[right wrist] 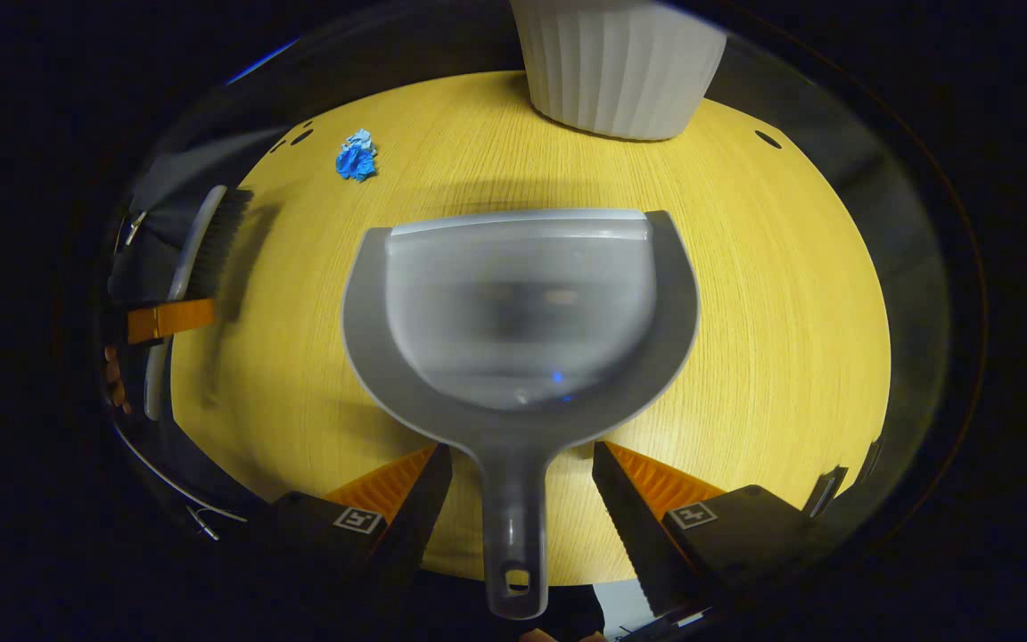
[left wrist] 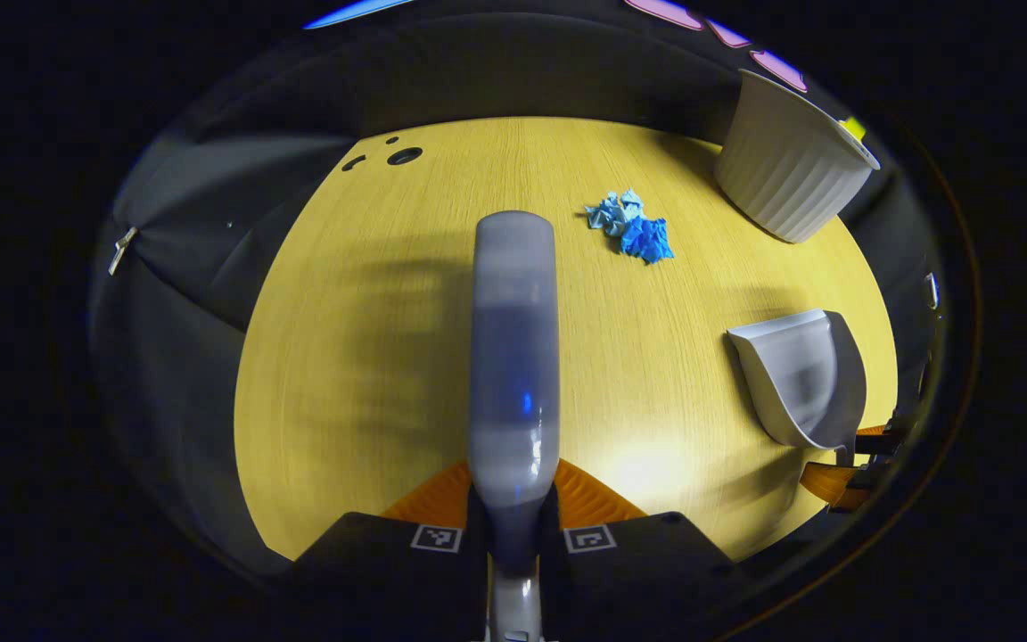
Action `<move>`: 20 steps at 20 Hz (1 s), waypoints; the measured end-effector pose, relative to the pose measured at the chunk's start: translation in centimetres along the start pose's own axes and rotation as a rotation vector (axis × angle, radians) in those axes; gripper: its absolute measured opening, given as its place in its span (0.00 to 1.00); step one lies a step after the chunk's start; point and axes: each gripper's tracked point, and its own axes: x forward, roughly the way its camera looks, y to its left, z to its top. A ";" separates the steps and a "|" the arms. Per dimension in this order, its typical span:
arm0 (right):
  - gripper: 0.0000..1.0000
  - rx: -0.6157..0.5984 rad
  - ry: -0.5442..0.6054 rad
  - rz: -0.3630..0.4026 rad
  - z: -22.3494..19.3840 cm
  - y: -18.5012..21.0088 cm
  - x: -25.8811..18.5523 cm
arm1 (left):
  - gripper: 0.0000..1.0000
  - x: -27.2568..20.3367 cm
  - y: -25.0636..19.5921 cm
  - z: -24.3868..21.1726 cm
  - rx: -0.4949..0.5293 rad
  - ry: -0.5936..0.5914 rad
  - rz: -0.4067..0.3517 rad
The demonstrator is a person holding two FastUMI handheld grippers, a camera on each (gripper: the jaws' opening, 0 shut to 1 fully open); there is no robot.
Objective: Pick up the small broom and dustpan from the desktop, sweep the trash into the dustpan with the broom, and then empty the trash into the garbage bin.
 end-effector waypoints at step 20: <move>0.33 -0.244 0.163 0.124 0.6 -3.2 1.6 | 0.27 8.1 0.9 13.0 0.488 0.125 0.058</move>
